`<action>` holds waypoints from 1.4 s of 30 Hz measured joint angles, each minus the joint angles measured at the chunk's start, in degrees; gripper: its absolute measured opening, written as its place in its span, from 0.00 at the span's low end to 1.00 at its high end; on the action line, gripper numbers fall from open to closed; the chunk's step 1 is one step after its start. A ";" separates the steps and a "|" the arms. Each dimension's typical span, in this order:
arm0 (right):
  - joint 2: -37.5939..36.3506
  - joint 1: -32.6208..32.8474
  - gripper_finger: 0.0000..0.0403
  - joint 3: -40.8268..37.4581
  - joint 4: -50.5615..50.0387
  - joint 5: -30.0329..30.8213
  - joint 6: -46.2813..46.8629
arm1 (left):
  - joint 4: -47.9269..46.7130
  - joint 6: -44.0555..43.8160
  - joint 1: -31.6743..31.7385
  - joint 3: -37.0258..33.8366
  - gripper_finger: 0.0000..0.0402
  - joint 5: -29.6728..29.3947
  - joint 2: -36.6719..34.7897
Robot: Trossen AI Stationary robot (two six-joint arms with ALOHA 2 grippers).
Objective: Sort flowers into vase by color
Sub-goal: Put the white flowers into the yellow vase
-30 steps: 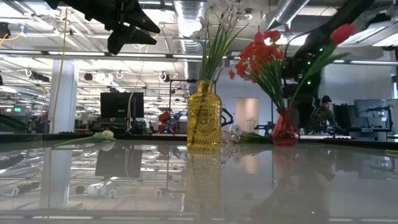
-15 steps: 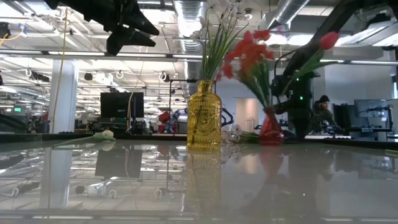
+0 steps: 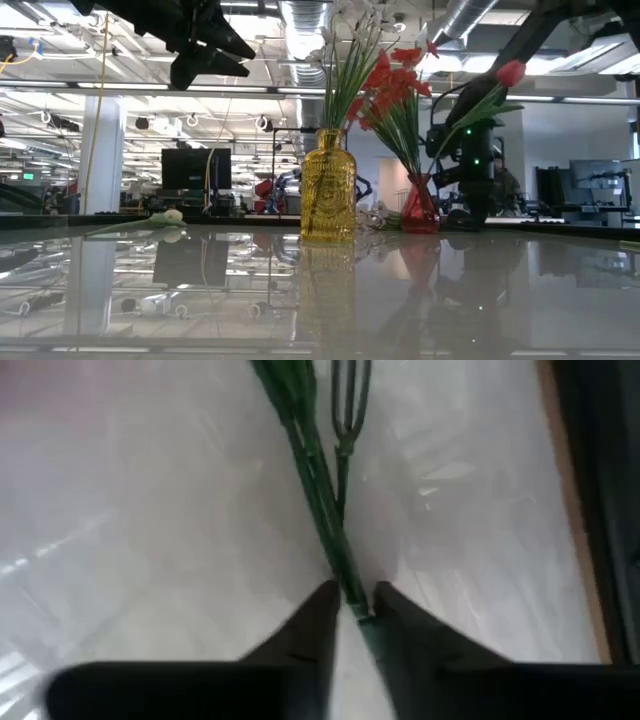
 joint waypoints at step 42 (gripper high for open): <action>-8.23 -7.21 0.42 1.70 2.11 -15.71 10.85 | 1.33 1.55 1.25 0.00 0.38 -0.06 0.00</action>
